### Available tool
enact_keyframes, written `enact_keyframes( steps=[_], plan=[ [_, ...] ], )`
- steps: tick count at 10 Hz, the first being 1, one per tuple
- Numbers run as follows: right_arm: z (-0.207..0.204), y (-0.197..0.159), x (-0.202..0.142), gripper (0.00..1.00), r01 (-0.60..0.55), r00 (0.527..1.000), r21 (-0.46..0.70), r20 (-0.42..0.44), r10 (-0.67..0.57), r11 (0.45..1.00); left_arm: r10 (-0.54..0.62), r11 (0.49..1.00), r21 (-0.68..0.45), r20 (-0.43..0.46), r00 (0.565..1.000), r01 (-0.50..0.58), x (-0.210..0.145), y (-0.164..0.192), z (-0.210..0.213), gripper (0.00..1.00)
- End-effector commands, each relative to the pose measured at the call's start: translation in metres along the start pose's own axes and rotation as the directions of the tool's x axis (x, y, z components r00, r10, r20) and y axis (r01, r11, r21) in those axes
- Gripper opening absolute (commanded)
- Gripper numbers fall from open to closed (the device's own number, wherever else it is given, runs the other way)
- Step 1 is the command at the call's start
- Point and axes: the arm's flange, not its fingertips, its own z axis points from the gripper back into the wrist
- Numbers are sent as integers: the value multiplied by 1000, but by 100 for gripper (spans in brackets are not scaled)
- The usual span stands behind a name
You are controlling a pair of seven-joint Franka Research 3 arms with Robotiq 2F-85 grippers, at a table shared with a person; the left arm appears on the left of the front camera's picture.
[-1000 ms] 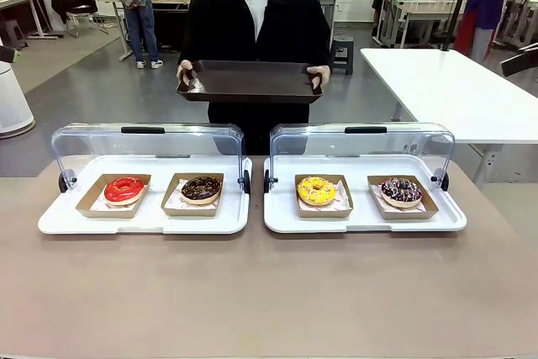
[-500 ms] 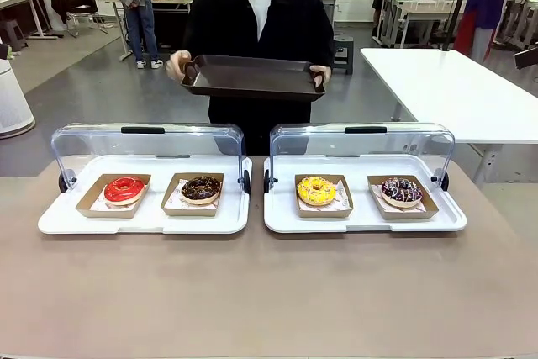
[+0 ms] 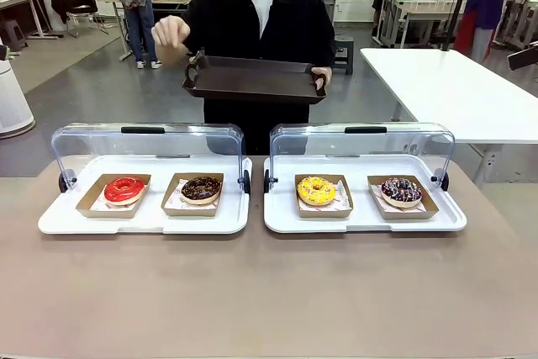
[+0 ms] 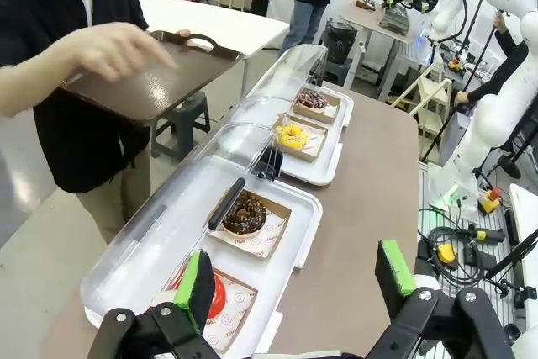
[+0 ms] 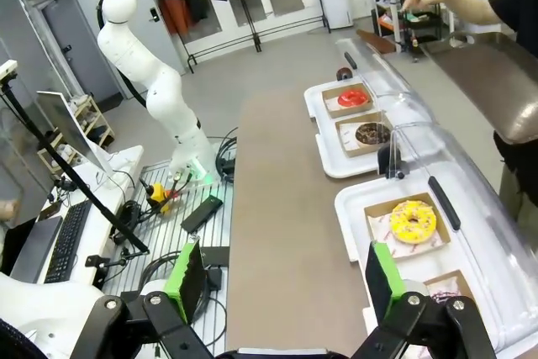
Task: Provide the desired donut to the person.
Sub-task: Pick up and lift the Paper togo box containing the Donut pointed at by the person.
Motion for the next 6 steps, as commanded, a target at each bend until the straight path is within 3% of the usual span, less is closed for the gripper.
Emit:
enact_keyframes(
  steps=[1, 6],
  plan=[
    [2, 2, 0, 100, -4, 1000, 6, 4, 4, 1000, -3, 1000, -1, 3, 1000, 3, 1, 0, 0, 100],
    [2, 2, 0, 100, -4, 1000, 6, 4, 4, 1000, -3, 1000, -1, 3, 1000, 3, 1, 0, 0, 100]
  ],
)
